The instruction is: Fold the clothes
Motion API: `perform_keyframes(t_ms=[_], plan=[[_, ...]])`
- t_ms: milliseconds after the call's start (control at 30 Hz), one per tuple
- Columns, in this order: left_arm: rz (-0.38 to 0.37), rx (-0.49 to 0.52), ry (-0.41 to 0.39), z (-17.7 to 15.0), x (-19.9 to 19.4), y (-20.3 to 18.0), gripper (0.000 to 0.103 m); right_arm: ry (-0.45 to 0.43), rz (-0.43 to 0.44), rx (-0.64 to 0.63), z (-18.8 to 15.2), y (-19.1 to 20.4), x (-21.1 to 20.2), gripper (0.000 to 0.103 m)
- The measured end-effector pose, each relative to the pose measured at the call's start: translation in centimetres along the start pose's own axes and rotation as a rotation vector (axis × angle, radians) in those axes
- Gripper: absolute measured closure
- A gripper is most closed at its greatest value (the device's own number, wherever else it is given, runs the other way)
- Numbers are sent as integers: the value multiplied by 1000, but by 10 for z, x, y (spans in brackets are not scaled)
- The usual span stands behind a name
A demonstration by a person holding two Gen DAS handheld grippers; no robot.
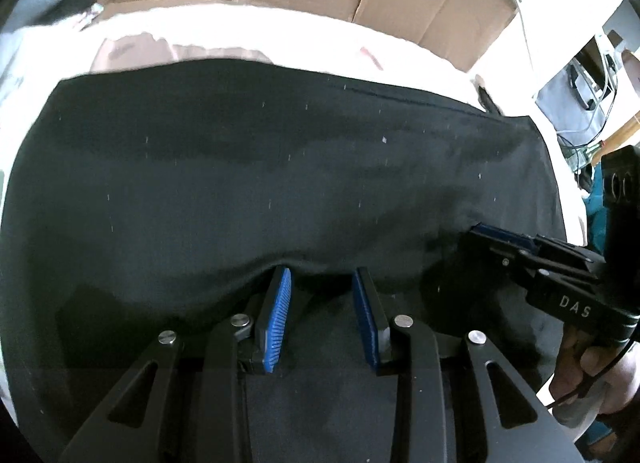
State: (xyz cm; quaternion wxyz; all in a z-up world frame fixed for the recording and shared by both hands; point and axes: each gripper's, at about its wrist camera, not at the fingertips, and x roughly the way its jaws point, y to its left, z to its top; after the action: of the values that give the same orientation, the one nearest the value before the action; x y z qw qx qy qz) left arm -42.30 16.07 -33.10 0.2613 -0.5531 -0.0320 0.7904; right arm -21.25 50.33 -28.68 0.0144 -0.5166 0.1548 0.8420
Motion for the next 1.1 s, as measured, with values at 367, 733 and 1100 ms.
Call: perform_keyframes(t_ms=[367, 733, 1100], plan=[[-32, 57, 5, 20, 2, -13, 71, 23, -6, 27, 22, -16, 21, 78], [-6, 57, 35, 39, 28, -18, 71, 13, -12, 29, 53, -21, 31, 78], [-20, 107, 84, 82, 57, -22, 71, 72, 79, 20, 15, -11, -14, 78]])
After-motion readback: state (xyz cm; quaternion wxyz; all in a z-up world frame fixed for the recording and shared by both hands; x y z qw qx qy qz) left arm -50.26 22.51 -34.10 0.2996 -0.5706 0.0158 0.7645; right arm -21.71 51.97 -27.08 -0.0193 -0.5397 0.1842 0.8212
